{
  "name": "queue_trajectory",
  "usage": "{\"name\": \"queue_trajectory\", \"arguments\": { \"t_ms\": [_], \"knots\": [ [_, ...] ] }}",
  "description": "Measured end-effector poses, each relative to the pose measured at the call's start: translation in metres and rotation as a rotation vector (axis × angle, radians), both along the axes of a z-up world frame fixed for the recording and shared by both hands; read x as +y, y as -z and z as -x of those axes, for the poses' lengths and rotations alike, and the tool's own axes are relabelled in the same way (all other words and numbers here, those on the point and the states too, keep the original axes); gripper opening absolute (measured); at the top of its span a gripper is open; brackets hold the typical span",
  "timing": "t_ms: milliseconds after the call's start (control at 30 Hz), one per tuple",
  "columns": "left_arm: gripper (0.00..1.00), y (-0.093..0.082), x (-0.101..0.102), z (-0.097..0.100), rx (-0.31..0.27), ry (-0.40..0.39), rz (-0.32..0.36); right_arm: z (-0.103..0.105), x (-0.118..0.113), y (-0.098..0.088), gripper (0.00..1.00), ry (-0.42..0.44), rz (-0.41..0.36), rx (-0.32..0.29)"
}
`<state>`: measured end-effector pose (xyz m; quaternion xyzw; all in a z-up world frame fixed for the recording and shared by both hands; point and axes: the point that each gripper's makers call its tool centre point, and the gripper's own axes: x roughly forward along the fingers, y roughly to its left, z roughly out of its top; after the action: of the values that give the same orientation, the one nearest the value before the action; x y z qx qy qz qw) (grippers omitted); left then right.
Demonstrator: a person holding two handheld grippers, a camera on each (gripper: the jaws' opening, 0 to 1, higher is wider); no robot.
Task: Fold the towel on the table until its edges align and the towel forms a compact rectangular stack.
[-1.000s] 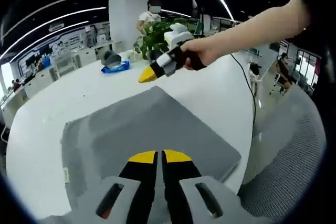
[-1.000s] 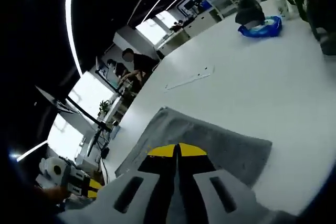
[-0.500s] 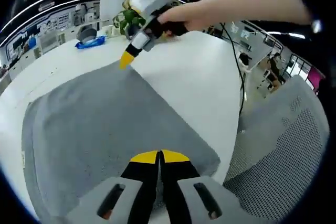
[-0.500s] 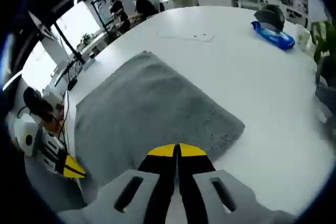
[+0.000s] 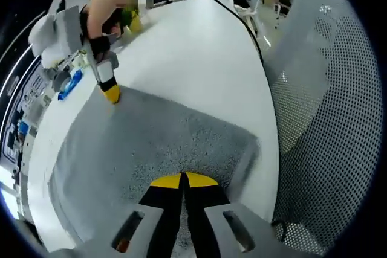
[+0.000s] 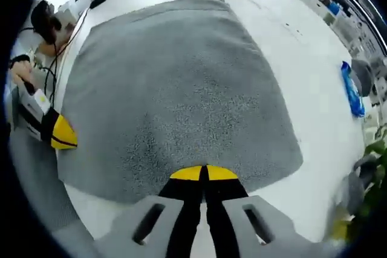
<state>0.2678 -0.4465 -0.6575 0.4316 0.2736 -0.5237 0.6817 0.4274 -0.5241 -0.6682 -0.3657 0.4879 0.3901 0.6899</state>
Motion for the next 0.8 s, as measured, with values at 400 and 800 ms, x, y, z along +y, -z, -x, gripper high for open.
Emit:
{"name": "queue_trajectory", "arguments": {
  "t_ms": [400,800],
  "knots": [
    [0.01,0.0,0.001,0.0,0.011,0.035,-0.041,-0.002,0.002,0.002,0.0,-0.262,0.389,-0.044],
    [0.01,0.002,0.019,0.008,-0.138,0.056,-0.275,0.008,-0.015,-0.001,0.0,-0.116,0.395,0.007]
  ]
}}
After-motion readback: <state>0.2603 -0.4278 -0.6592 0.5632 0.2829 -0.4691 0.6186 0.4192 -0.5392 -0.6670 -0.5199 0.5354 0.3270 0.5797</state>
